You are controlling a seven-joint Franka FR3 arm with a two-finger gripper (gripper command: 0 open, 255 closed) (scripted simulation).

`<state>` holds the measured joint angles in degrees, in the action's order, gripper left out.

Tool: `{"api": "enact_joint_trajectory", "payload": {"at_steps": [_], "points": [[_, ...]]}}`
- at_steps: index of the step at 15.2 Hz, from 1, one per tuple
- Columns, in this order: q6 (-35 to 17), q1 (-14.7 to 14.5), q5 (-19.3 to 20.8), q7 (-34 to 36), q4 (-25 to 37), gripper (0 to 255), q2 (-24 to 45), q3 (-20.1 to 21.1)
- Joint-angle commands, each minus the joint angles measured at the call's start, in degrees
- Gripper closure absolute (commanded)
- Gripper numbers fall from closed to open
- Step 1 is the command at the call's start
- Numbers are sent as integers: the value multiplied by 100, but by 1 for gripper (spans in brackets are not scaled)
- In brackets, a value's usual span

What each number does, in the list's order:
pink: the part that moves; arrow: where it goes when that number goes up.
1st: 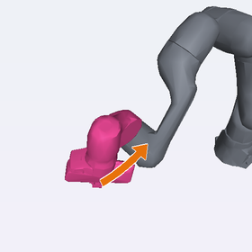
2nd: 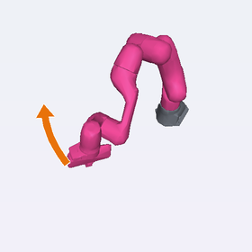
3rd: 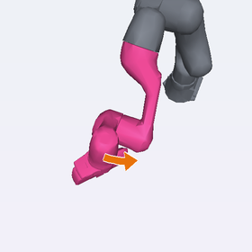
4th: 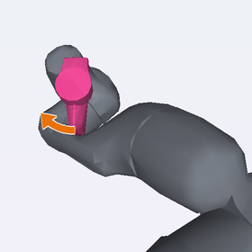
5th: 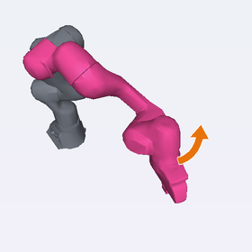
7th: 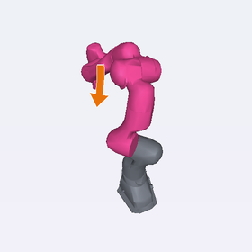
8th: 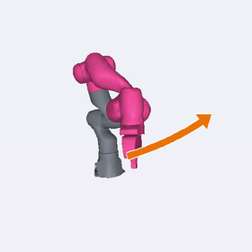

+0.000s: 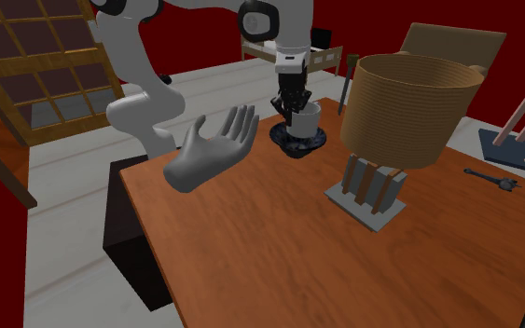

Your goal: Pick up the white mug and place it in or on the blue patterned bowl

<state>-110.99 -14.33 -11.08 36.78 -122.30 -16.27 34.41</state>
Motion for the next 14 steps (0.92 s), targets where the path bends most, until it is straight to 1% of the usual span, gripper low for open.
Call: {"api": "enact_joint_trajectory", "payload": {"at_steps": [1,5,6,11,14], "points": [[-11,0,-1,-1,-9,255,0,0],[-11,0,-1,-1,-9,255,0,0],[-11,0,-1,-1,-9,0,0,0],[-11,0,-1,-1,-9,0,0,0],[571,18,1,-17,484,0,-95,-95]]}}
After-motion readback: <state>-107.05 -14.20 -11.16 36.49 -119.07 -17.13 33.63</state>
